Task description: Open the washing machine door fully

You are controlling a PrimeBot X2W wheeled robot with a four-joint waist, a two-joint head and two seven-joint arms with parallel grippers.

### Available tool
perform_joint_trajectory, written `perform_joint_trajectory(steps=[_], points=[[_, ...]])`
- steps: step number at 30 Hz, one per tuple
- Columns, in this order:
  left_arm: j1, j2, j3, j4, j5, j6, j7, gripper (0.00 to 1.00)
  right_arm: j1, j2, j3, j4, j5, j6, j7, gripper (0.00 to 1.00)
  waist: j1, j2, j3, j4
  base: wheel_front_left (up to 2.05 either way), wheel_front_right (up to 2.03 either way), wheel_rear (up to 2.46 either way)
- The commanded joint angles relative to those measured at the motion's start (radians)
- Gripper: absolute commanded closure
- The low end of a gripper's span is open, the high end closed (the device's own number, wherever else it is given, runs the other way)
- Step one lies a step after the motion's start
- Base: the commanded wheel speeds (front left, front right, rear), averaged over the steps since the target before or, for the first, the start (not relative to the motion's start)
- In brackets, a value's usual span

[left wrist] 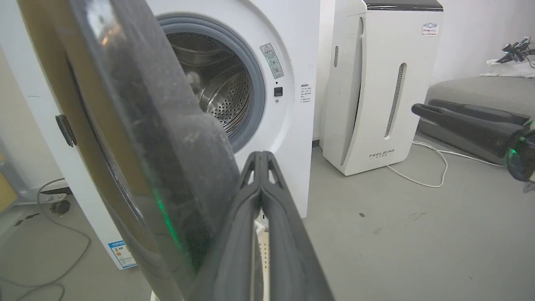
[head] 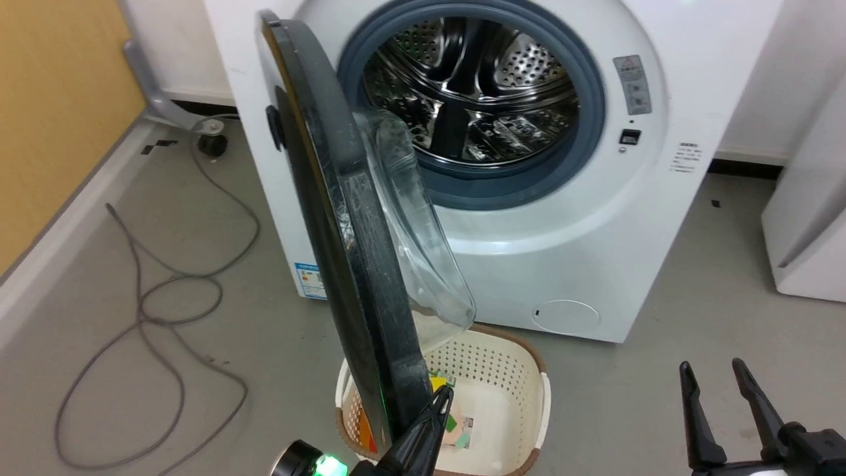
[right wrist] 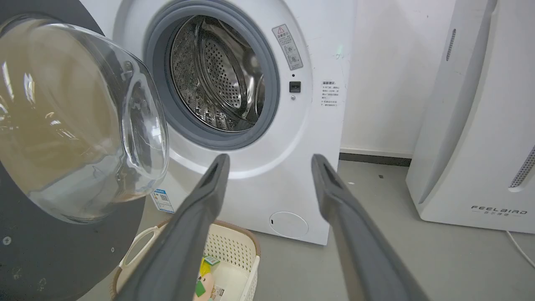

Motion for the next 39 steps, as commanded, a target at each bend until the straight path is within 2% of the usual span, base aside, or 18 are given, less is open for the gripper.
perform_joint_trajectory(steps=[1, 14, 21, 30, 39], points=[[0.015, 0.004, 0.006, -0.001, 0.001, -0.001, -0.004, 1.0, 0.007, 0.005, 0.0, 0.002, 0.011, 0.001, -0.005, 0.0, 0.0, -0.0001, -0.002, 0.014, 0.0, 0.0, 0.0], [0.022, 0.018, 0.022, -0.022, 0.012, -0.006, -0.004, 1.0, 0.009, 0.005, 0.002, 0.001, 0.017, 0.001, -0.005, 0.0, 0.0, -0.0001, 0.0, 0.184, 0.0, 0.0, 0.0], [0.027, 0.033, 0.048, -0.023, 0.011, 0.002, -0.004, 1.0, 0.004, 0.005, -0.004, -0.001, 0.02, 0.001, -0.005, 0.0, 0.0, -0.0001, 0.004, 0.252, 0.0, 0.0, 0.0], [0.015, 0.077, 0.138, -0.024, -0.001, 0.028, -0.004, 1.0, 0.002, 0.005, 0.0, 0.0, 0.024, 0.001, -0.005, 0.0, 0.0, -0.0001, 0.014, 0.312, 0.0, 0.0, 0.0], [-0.018, 0.125, 0.27, 0.037, -0.041, 0.049, -0.004, 1.0, -0.001, 0.005, 0.001, -0.004, 0.013, 0.001, -0.005, 0.0, 0.0, -0.0001, 0.028, 0.33, 0.0, 0.0, 0.0]])
